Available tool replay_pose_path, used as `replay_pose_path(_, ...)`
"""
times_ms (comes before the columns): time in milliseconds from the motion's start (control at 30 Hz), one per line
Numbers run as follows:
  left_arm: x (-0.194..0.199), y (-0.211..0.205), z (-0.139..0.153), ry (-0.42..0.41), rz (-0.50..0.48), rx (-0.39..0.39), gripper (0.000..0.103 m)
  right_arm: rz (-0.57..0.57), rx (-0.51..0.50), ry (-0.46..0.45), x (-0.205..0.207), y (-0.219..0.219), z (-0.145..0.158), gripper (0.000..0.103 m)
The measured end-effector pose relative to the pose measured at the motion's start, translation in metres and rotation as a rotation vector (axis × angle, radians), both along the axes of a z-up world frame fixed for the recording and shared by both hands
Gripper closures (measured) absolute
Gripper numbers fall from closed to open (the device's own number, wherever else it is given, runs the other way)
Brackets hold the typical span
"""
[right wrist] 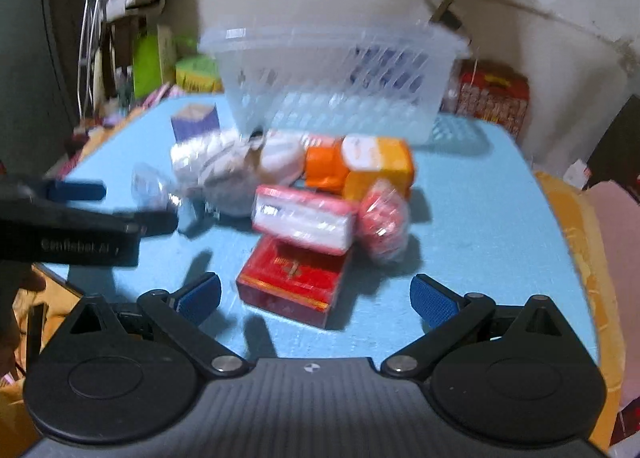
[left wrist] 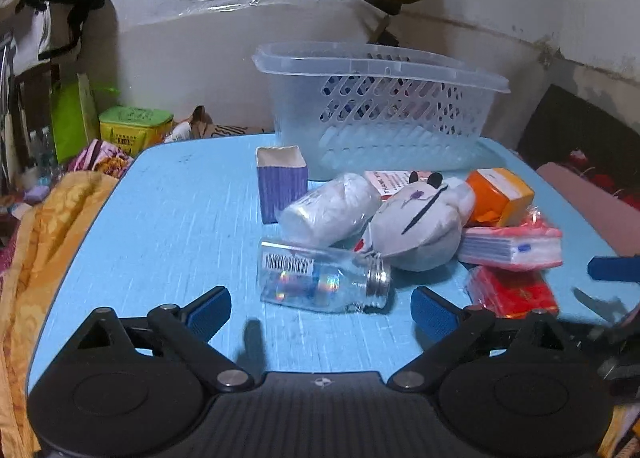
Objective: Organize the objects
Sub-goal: 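Grasp the red gift box with the right gripper while the left grasps the glass bottle, then carry the red box and glass bottle over the basket and open both grippers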
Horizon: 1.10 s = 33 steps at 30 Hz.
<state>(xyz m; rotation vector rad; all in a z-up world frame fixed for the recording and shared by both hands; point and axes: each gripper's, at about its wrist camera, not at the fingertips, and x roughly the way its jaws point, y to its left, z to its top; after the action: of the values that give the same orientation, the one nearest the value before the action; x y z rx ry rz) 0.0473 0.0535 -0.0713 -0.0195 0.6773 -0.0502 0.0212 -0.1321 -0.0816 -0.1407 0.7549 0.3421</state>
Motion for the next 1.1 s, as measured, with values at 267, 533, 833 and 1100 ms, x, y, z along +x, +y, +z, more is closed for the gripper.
replay_pose_path(267,0.028,-0.001,-0.022,0.039,0.020,0.037,0.004,-0.009,-0.024,0.052,0.018,0.012,-0.013,0.019)
replay_pose_path(533,0.017,-0.003,-0.017,-0.018,0.022,0.041,0.020,0.025,-0.026,-0.033,-0.008,0.005,0.001,0.035)
replay_pose_path(833,-0.006,-0.005,-0.008,-0.042,0.006,0.033,0.020,-0.026,0.009,-0.003,-0.011,-0.030,0.002,0.035)
replay_pose_path(1100,-0.015,-0.004,-0.006,-0.061,0.008,0.035,0.020,-0.083,0.029,-0.033,-0.017,-0.061,0.003,0.035)
